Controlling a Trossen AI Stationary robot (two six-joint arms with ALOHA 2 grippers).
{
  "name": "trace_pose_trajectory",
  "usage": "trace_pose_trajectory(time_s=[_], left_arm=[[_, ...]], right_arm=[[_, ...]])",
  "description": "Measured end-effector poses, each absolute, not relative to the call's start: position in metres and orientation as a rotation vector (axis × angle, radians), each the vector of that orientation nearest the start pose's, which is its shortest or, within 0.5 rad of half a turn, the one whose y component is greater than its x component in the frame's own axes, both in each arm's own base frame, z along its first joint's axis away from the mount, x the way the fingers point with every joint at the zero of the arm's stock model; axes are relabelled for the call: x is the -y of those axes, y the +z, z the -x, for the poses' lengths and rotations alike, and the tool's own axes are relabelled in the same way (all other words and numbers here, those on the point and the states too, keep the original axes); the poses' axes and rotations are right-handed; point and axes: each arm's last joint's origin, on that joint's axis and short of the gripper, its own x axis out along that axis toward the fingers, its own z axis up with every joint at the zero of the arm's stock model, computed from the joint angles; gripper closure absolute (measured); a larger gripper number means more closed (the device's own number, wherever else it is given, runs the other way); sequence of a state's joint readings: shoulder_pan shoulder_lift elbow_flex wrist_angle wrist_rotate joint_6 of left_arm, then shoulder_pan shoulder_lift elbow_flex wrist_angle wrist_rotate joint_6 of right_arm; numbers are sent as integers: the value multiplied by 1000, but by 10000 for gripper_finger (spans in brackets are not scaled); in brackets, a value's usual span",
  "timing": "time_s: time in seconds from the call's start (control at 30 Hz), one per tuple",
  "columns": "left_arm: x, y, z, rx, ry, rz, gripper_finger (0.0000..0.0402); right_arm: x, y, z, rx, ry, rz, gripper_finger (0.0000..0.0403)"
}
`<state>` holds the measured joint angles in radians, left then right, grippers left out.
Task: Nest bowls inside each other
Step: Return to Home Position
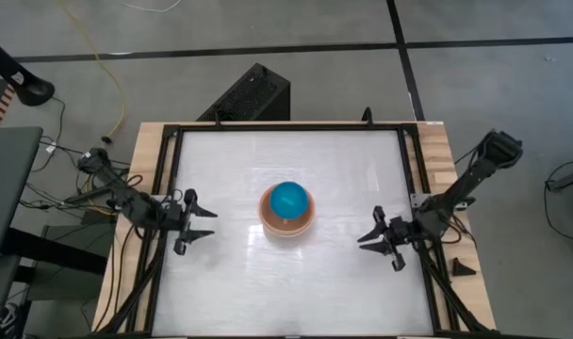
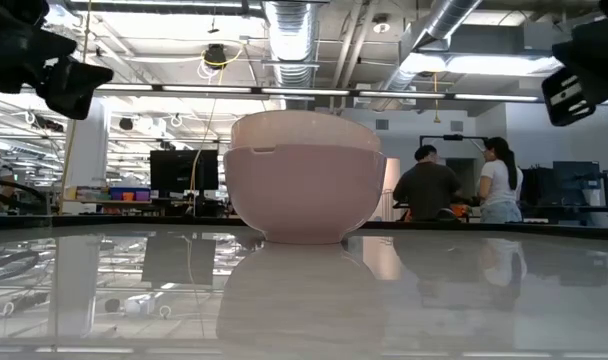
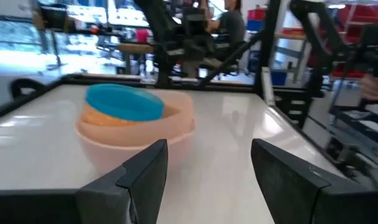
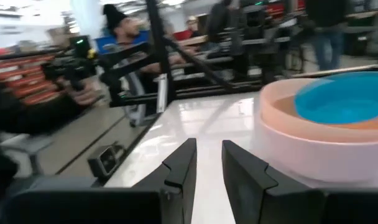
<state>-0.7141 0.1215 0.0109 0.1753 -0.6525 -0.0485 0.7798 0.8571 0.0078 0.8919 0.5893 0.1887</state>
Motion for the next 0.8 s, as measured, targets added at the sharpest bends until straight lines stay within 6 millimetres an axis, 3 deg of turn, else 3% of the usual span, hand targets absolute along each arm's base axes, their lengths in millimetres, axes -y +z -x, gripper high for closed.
trace_pose_trajectory(time_s=[0.37, 0.8], left_arm=[[33, 179, -97, 108, -21, 63, 180], [15, 168, -103, 3, -34, 120, 180]], right_arm=[[-51, 163, -144, 36, 333, -175, 294], [-23, 157, -151, -20, 325, -147, 294]])
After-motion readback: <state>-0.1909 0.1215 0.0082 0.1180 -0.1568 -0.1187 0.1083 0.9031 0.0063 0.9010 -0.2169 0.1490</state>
